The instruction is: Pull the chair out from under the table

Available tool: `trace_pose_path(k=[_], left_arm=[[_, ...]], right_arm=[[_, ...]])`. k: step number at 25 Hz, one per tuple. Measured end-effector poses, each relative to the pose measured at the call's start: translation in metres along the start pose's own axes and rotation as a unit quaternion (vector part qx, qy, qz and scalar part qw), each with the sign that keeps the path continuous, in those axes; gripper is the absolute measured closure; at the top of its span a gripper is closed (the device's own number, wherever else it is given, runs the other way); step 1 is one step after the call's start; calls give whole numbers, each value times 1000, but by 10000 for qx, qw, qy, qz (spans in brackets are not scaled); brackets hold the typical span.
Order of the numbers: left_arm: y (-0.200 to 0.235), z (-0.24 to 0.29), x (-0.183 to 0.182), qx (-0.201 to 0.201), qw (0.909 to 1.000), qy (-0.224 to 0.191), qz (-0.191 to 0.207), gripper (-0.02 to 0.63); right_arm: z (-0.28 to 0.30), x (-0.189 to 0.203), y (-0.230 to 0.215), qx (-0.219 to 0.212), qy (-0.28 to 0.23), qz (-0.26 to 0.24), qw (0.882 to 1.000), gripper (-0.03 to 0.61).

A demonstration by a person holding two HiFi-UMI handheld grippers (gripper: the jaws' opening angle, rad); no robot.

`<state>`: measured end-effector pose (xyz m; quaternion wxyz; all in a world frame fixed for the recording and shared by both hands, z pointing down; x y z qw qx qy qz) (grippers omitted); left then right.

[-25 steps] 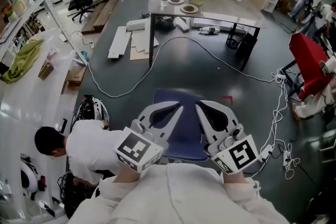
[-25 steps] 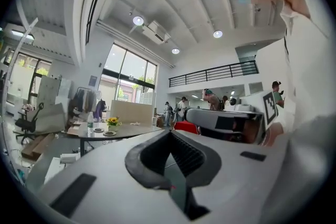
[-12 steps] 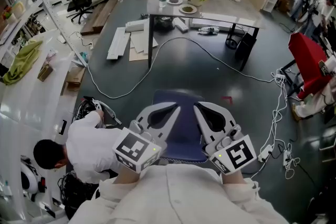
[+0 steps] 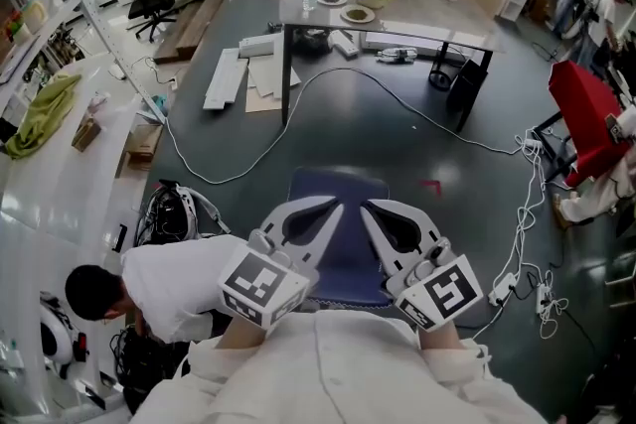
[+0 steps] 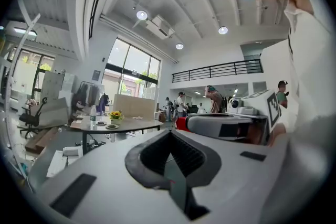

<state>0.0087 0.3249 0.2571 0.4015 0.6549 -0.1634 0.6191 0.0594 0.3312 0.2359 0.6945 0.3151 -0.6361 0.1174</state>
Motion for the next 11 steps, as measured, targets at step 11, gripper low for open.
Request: trace_pose_path(k=[11], left_arm=[[-5,1,6,107,9999,52,-86,598]], right_arm=[[-6,5,-1,97,126,10,9999,577]])
Point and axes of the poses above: the fingertips, and each gripper's own axes: z forward along the fingers, y to its left, x out of its underside, the point moved 2 cm from there along -z, backward along the fingers, and after that the axes turned 14 degrees about -z, right-handed, at the moved point
